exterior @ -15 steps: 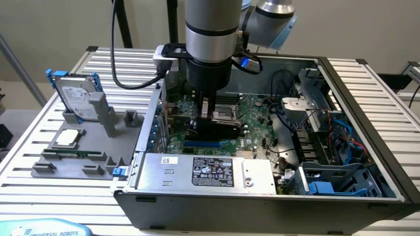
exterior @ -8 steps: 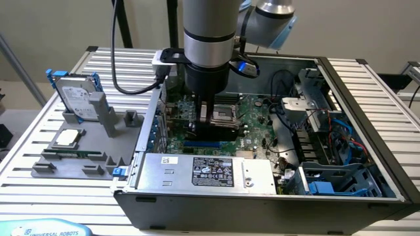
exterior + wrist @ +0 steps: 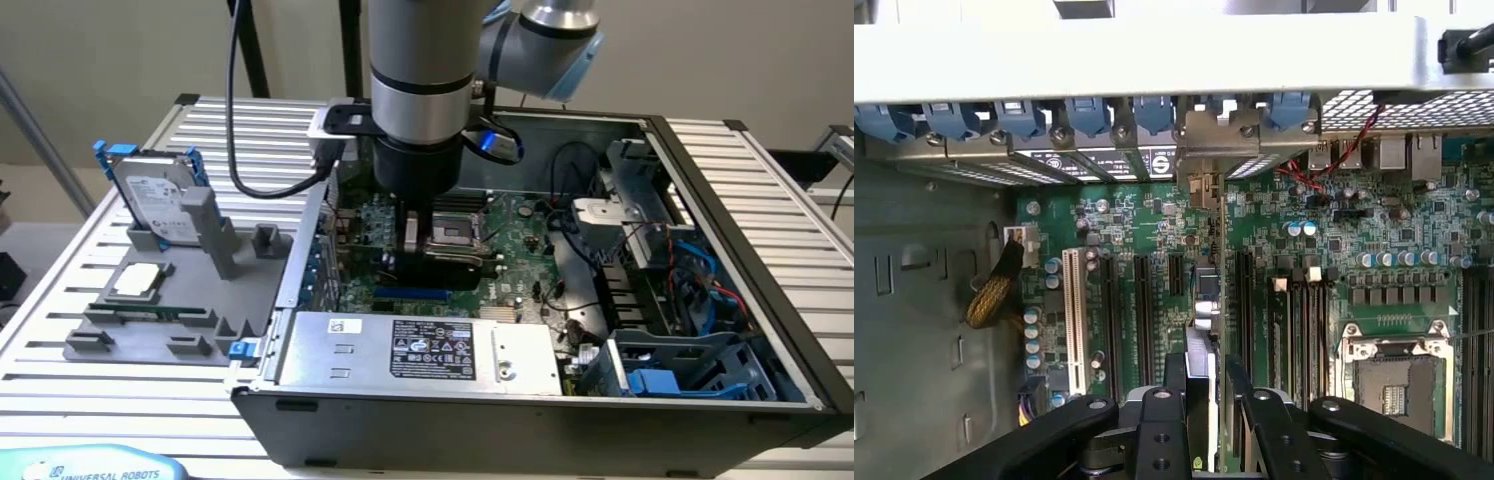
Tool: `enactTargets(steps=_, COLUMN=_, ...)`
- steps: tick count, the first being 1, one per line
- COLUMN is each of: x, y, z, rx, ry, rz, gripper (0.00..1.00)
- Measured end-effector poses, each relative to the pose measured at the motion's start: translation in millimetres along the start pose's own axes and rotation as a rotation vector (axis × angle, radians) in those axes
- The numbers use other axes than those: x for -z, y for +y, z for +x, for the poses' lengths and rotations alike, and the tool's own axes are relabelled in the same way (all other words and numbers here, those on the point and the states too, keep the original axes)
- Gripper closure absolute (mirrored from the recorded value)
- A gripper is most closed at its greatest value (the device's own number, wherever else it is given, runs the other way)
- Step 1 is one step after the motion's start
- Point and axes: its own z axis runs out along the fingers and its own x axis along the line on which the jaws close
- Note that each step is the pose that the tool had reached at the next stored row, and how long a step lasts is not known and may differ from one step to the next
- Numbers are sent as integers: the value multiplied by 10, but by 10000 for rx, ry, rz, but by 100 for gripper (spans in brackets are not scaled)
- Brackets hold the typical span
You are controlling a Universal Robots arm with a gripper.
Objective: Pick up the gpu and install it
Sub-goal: 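Insert the gpu into the slot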
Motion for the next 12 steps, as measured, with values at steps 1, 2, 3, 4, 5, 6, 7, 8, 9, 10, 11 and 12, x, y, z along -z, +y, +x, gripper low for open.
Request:
enactTargets(steps=1, x=-2, y=1, z=0, rx=1, ry=0, rz=0, gripper=74)
enactTargets(steps=2, x=-5, y=1, z=-2, rx=1, ry=0, rz=0, gripper=74)
enactTargets(steps=3, x=-8, y=2, z=-4, rx=1, ry=-2, rz=1, gripper=74)
enactTargets(steps=4, x=-12, y=4, z=-7, rx=2, ry=-3, rz=1, gripper=74)
enactTargets(steps=5, x=-17, y=6, z=-10, rx=7, ry=-4, rz=2, gripper=74)
enactTargets(steps=6, x=-22, y=8, z=-15, rx=22, ry=-2, rz=0, gripper=74)
enactTargets(steps=7, x=-25, y=9, z=-17, rx=33, ry=-1, rz=0, gripper=74)
enactTargets(steps=8, x=-28, y=11, z=-16, rx=43, ry=0, rz=-2, gripper=74)
enactTargets(steps=9, x=-33, y=14, z=-17, rx=46, ry=-1, rz=0, gripper=74)
enactTargets(steps=10, x=-39, y=19, z=-18, rx=50, ry=-3, rz=0, gripper=74)
enactTargets(steps=11, x=-45, y=25, z=-18, rx=56, ry=-2, rz=0, gripper=74)
enactTargets(steps=12, x=-50, y=33, z=-18, rx=61, ry=-2, rz=-1, gripper=74)
